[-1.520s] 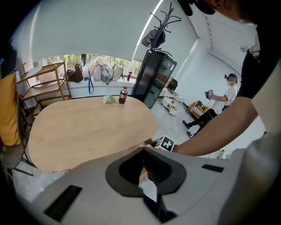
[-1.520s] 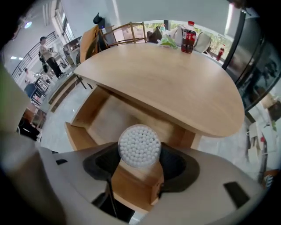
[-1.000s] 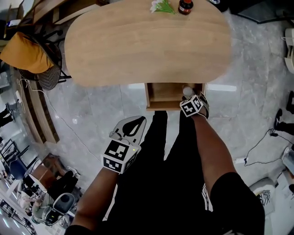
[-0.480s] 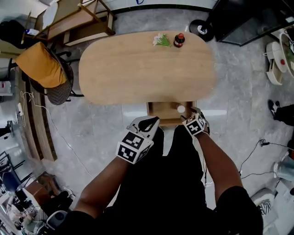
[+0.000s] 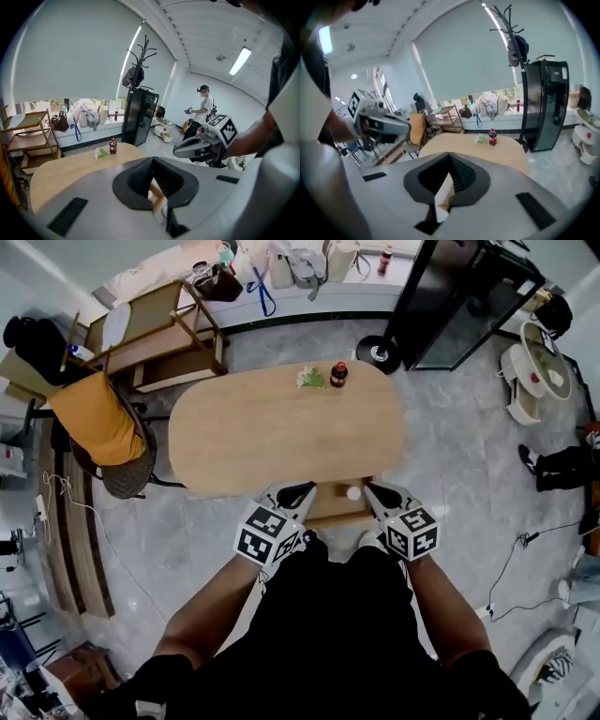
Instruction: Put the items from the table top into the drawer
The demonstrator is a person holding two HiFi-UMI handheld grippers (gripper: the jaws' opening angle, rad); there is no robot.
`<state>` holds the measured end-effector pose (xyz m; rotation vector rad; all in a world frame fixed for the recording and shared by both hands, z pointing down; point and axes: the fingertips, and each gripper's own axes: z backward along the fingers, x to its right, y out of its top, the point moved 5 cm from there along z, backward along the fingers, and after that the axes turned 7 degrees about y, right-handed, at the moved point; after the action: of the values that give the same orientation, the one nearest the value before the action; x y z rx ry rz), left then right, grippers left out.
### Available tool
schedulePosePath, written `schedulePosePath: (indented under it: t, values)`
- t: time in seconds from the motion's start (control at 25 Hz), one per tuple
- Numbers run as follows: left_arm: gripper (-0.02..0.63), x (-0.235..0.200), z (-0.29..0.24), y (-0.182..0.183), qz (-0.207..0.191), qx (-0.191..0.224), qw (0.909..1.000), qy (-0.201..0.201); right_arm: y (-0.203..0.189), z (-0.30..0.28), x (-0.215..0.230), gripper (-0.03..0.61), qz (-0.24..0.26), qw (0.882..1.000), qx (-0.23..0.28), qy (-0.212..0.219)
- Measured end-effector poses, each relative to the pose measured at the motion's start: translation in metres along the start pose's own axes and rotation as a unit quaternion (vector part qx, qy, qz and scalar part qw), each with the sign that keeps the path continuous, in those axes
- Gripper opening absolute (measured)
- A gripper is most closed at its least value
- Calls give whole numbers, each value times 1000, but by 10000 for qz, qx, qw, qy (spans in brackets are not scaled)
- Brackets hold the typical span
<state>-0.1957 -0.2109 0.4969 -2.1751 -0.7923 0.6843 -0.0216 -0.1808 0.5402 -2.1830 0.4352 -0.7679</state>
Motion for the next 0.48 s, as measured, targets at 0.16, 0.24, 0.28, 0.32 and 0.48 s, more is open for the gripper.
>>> schedulePosePath:
  t: [0.16,0.24,0.28,0.32,0.48]
  values:
    - [2,26,21,11,75,383,9991,162,28,49,-37,3,-47,9970,683,363]
    - [2,43,32,12,121,527,9983,240,29,71,-55,3,45,9958,762,506]
    - [2,53,38,12,136,597,9977,283,28,82,-62,3,176,9953,776,556]
    - [2,64,43,12,146,670,9971,334,26,93,-68,3,354,9946,789,580]
    - [2,111,58,5,324,911,9938,555,12,138,-75,3,750,9913,861,649]
